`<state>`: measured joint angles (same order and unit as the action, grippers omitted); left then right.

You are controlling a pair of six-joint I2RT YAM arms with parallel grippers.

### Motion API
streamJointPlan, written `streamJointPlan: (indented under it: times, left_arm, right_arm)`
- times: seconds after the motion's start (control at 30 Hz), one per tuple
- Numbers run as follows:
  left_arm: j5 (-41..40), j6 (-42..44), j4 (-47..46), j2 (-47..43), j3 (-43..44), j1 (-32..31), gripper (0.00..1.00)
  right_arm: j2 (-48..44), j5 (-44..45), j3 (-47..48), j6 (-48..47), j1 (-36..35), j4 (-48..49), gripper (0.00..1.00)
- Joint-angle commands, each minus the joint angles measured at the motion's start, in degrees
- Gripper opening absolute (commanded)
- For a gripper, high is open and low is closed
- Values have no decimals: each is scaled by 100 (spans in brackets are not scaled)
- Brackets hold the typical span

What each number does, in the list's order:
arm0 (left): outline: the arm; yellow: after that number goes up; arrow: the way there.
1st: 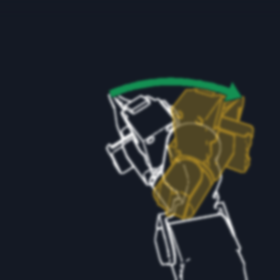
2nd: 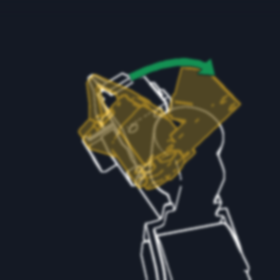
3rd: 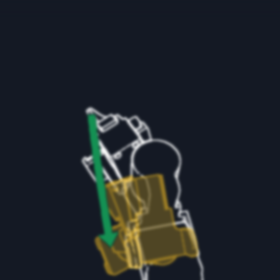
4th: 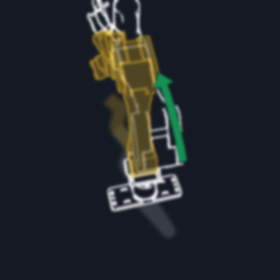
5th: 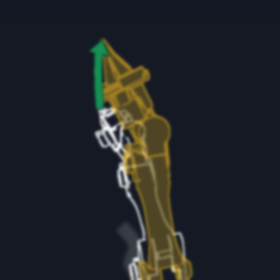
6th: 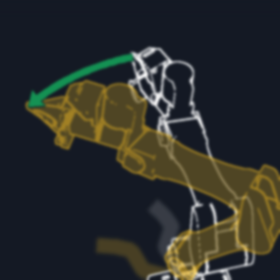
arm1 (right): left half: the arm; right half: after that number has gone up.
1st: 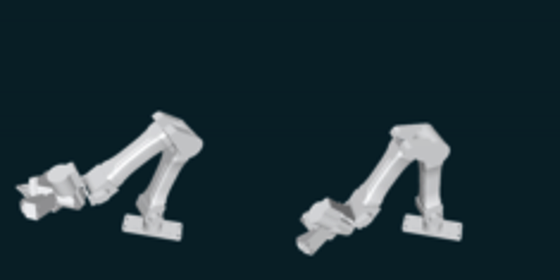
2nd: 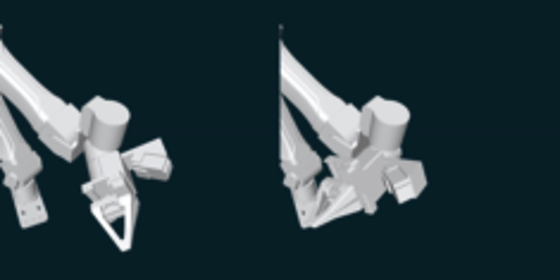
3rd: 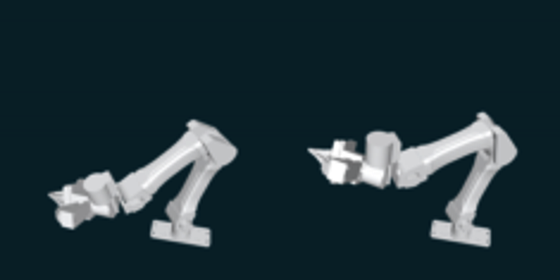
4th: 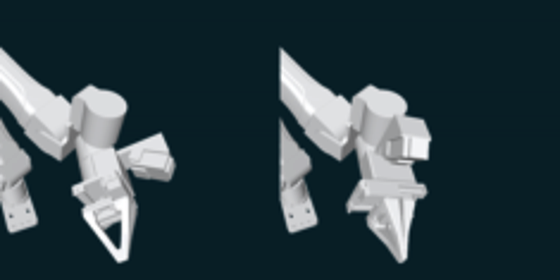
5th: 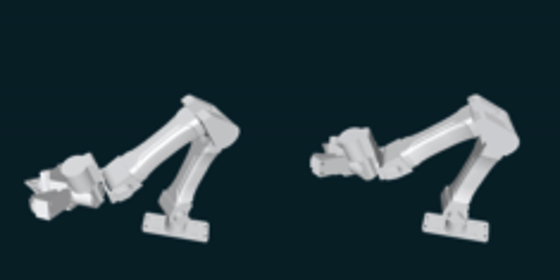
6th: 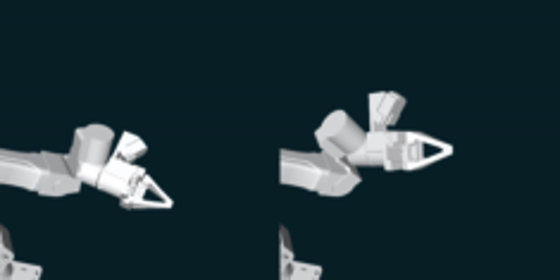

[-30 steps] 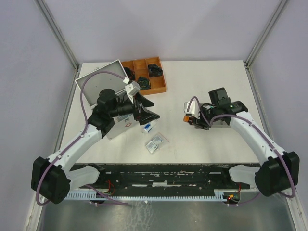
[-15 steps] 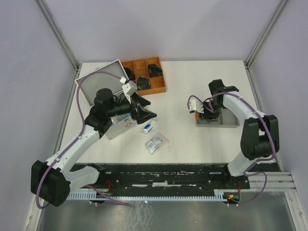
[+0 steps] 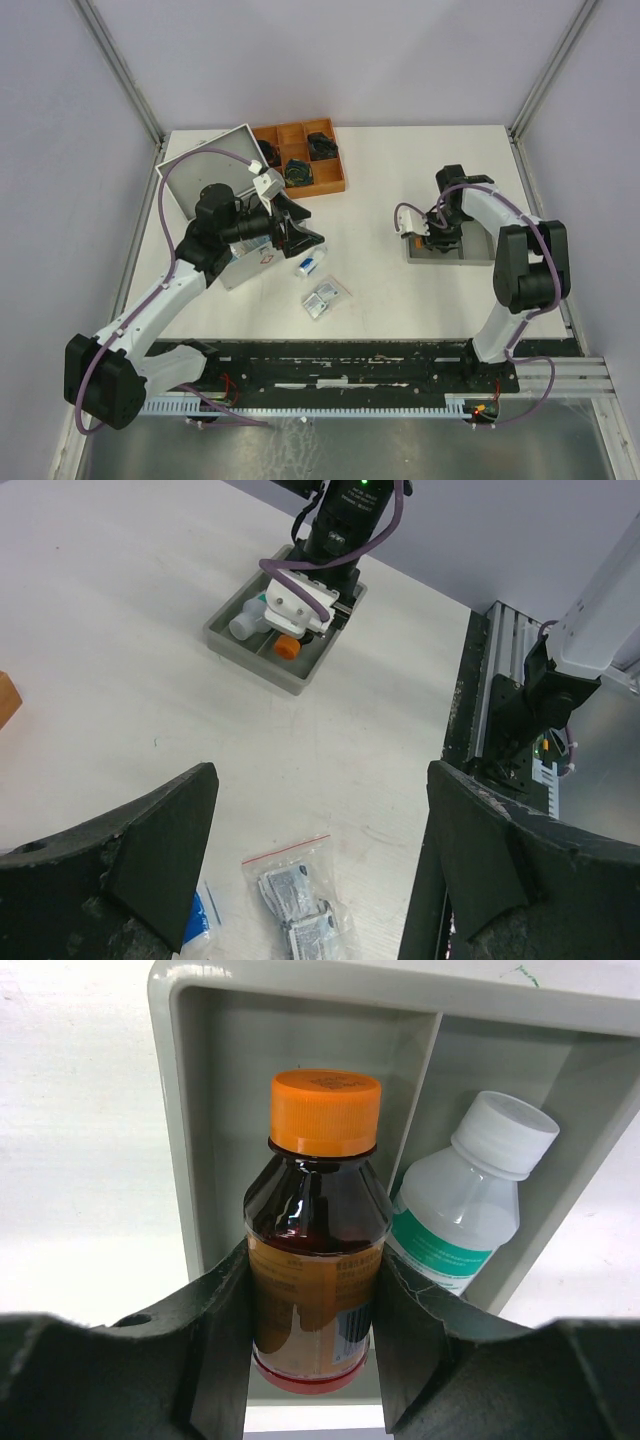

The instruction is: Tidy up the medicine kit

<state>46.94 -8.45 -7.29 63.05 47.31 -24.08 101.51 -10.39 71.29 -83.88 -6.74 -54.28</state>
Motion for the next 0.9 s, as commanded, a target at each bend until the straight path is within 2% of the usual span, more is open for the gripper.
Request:
streamJointPlan:
  times: [0.0,0.1,0.43,0.73,0.87]
  left_arm:
    - [-35,290,-65,-126,295,42,92]
    - [-36,304,-45,-122,305,43,92]
    - [-71,363,7,-142,323,66,92]
    - [-88,397,26,-178,314,69,92]
    - [-96,434,54,-204,310,68,92]
  right_arm:
    - [105,72,188,-153,16,-4,40]
    - [211,145,206,-46,17,12,45]
    - [51,117,103,-15,20,-18,50]
    - [-274,-3,-110,47,18,56,64]
    - [-351,-39,-108,118,16,47,66]
